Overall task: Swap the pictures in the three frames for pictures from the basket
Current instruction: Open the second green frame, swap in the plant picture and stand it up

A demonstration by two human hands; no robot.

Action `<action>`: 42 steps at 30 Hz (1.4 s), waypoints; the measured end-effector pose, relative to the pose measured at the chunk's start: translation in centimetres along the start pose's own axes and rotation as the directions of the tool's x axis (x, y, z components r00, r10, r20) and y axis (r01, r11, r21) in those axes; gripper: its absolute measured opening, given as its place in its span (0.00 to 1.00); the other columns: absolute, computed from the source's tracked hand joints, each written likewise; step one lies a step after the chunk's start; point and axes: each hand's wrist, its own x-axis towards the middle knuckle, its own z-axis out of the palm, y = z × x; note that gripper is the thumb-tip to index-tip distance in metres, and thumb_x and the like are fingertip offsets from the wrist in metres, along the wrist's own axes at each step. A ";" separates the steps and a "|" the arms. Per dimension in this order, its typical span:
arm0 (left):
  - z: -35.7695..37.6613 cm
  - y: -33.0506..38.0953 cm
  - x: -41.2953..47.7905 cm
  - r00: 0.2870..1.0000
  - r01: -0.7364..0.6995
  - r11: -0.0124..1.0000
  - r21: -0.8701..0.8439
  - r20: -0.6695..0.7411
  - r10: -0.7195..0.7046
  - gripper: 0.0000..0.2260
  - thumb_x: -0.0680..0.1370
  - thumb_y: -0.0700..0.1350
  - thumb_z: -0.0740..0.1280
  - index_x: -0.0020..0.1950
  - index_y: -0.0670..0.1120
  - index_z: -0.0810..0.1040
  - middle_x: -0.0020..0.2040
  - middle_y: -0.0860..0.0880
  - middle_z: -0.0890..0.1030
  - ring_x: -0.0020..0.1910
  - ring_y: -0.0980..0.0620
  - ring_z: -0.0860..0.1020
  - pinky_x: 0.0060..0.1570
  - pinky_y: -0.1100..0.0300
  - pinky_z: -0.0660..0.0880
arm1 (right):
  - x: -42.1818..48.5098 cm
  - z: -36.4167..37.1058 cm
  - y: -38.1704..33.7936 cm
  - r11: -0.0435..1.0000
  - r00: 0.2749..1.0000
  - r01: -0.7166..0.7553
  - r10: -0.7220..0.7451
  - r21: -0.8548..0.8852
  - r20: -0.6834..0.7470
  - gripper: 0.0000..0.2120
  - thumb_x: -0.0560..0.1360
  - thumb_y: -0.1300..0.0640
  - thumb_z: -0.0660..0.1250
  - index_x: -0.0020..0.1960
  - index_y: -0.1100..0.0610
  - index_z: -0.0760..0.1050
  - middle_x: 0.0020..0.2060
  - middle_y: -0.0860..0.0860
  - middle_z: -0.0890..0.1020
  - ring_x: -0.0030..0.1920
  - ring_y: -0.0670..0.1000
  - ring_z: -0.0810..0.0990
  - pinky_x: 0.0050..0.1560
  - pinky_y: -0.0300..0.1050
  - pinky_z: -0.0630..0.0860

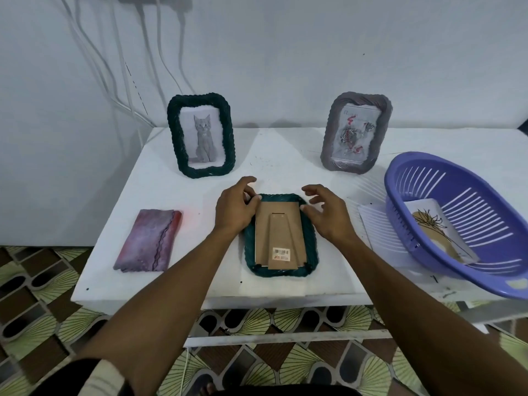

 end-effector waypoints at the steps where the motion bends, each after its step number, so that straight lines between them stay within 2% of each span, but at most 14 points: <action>1: -0.3 0.0 -0.3 1.000 0.007 1.000 -0.027 0.017 -0.006 0.17 0.76 0.46 0.70 0.64 0.52 0.74 0.49 0.54 0.80 0.43 0.55 0.77 0.50 0.56 0.77 | -0.8 -0.2 -0.2 0.999 1.000 0.026 -0.026 -0.031 0.015 0.15 0.74 0.59 0.70 0.60 0.51 0.76 0.57 0.47 0.79 0.52 0.46 0.76 0.49 0.26 0.67; 5: -2.9 -0.5 -4.0 0.974 -0.104 0.994 -0.027 0.200 0.108 0.16 0.75 0.48 0.71 0.63 0.52 0.76 0.65 0.53 0.71 0.62 0.57 0.70 0.64 0.60 0.68 | -4.6 -1.7 -0.1 0.972 0.976 0.179 -0.155 -0.151 0.155 0.08 0.74 0.59 0.71 0.52 0.51 0.80 0.53 0.46 0.79 0.54 0.47 0.73 0.53 0.39 0.68; 9: -5.3 -1.4 -10.1 0.890 -0.266 0.964 0.007 0.386 0.243 0.20 0.71 0.60 0.69 0.62 0.57 0.76 0.68 0.58 0.68 0.69 0.59 0.63 0.65 0.63 0.61 | -8.2 -2.5 0.8 0.939 0.932 0.298 -0.247 -0.172 0.267 0.08 0.71 0.53 0.74 0.50 0.49 0.82 0.52 0.44 0.78 0.54 0.47 0.72 0.53 0.41 0.69; 13: -4.8 -2.2 -12.3 0.880 -0.373 0.926 0.052 0.338 0.335 0.21 0.72 0.62 0.67 0.61 0.53 0.79 0.66 0.56 0.71 0.67 0.56 0.66 0.64 0.59 0.67 | -9.7 -2.5 1.2 0.942 0.937 0.286 -0.237 -0.174 0.258 0.16 0.68 0.42 0.72 0.54 0.45 0.81 0.58 0.40 0.77 0.58 0.45 0.72 0.57 0.53 0.71; 18: -4.1 -2.4 -12.3 0.888 -0.384 0.923 0.014 0.278 0.365 0.15 0.74 0.57 0.67 0.55 0.51 0.82 0.64 0.56 0.74 0.65 0.55 0.68 0.61 0.56 0.71 | -10.3 -2.2 1.1 0.948 0.946 0.275 -0.236 -0.161 0.222 0.13 0.67 0.48 0.77 0.51 0.45 0.82 0.61 0.40 0.77 0.62 0.45 0.71 0.59 0.56 0.67; 22: -4.1 -2.3 -12.2 0.894 -0.346 0.937 -0.047 0.286 0.344 0.14 0.73 0.57 0.67 0.53 0.51 0.83 0.63 0.57 0.74 0.65 0.57 0.68 0.61 0.54 0.71 | -10.4 -2.0 1.1 0.953 0.948 0.267 -0.234 -0.140 0.217 0.10 0.68 0.49 0.76 0.49 0.44 0.83 0.62 0.40 0.77 0.63 0.46 0.71 0.60 0.56 0.66; 28: -4.1 -2.0 -12.3 0.881 -0.386 0.922 -0.038 0.282 0.380 0.12 0.74 0.55 0.67 0.52 0.51 0.83 0.63 0.57 0.74 0.65 0.57 0.68 0.61 0.50 0.71 | -10.5 -1.9 1.2 0.948 0.947 0.284 -0.253 -0.144 0.199 0.09 0.68 0.48 0.76 0.48 0.43 0.82 0.62 0.40 0.77 0.62 0.45 0.71 0.58 0.56 0.66; 32: -4.4 -1.4 -12.3 0.907 -0.306 0.952 -0.026 0.296 0.300 0.13 0.71 0.54 0.67 0.53 0.54 0.80 0.65 0.58 0.71 0.66 0.57 0.66 0.65 0.49 0.68 | -10.6 -2.0 1.2 0.944 0.940 0.296 -0.261 -0.148 0.219 0.09 0.70 0.46 0.73 0.49 0.44 0.83 0.61 0.40 0.77 0.61 0.45 0.72 0.58 0.53 0.67; 34: -4.4 0.0 -11.7 0.944 -0.217 0.976 -0.014 0.251 0.214 0.16 0.71 0.57 0.65 0.56 0.55 0.77 0.65 0.58 0.69 0.67 0.58 0.65 0.67 0.51 0.65 | -9.9 -2.2 0.9 0.969 0.954 0.238 -0.222 -0.060 0.203 0.07 0.72 0.50 0.72 0.49 0.48 0.83 0.57 0.43 0.78 0.59 0.43 0.74 0.58 0.45 0.70; 36: -3.4 2.4 -10.4 0.970 -0.189 0.979 0.074 0.167 0.175 0.21 0.71 0.63 0.63 0.61 0.55 0.74 0.66 0.56 0.68 0.66 0.55 0.65 0.65 0.54 0.64 | -8.4 -2.3 0.4 0.985 0.980 0.170 -0.168 -0.010 0.109 0.04 0.73 0.56 0.71 0.48 0.50 0.82 0.52 0.46 0.78 0.54 0.42 0.75 0.53 0.36 0.70; 37: -2.5 3.5 -9.6 0.975 -0.181 0.973 0.141 0.153 0.159 0.24 0.71 0.66 0.62 0.64 0.56 0.72 0.67 0.55 0.67 0.67 0.53 0.65 0.65 0.53 0.63 | -7.4 -2.1 0.3 0.988 0.987 0.150 -0.149 -0.025 0.056 0.05 0.74 0.57 0.71 0.48 0.49 0.82 0.51 0.47 0.77 0.51 0.43 0.76 0.51 0.35 0.71; 38: -1.5 4.6 -8.9 0.978 -0.163 0.962 0.219 0.168 0.128 0.27 0.71 0.68 0.61 0.66 0.57 0.69 0.68 0.53 0.66 0.68 0.51 0.64 0.67 0.51 0.61 | -6.4 -1.9 0.4 0.990 0.991 0.130 -0.129 -0.051 0.030 0.06 0.74 0.57 0.70 0.49 0.48 0.81 0.50 0.46 0.77 0.50 0.45 0.76 0.50 0.37 0.72; 40: 0.6 5.6 -8.0 0.974 -0.117 0.906 0.407 0.224 0.025 0.32 0.69 0.71 0.59 0.69 0.57 0.64 0.71 0.49 0.62 0.70 0.45 0.60 0.70 0.45 0.55 | -5.0 -1.4 1.0 0.987 0.994 0.096 -0.088 -0.133 0.061 0.07 0.75 0.53 0.68 0.52 0.45 0.80 0.51 0.45 0.78 0.52 0.48 0.75 0.54 0.48 0.74; 42: 1.9 5.2 -8.1 0.971 -0.123 0.832 0.541 0.238 -0.011 0.33 0.70 0.70 0.59 0.70 0.56 0.63 0.73 0.46 0.59 0.71 0.42 0.57 0.68 0.41 0.51 | -4.6 -0.9 1.7 0.975 0.992 0.090 -0.069 -0.202 0.110 0.09 0.74 0.51 0.68 0.54 0.43 0.80 0.53 0.45 0.79 0.55 0.50 0.74 0.57 0.58 0.72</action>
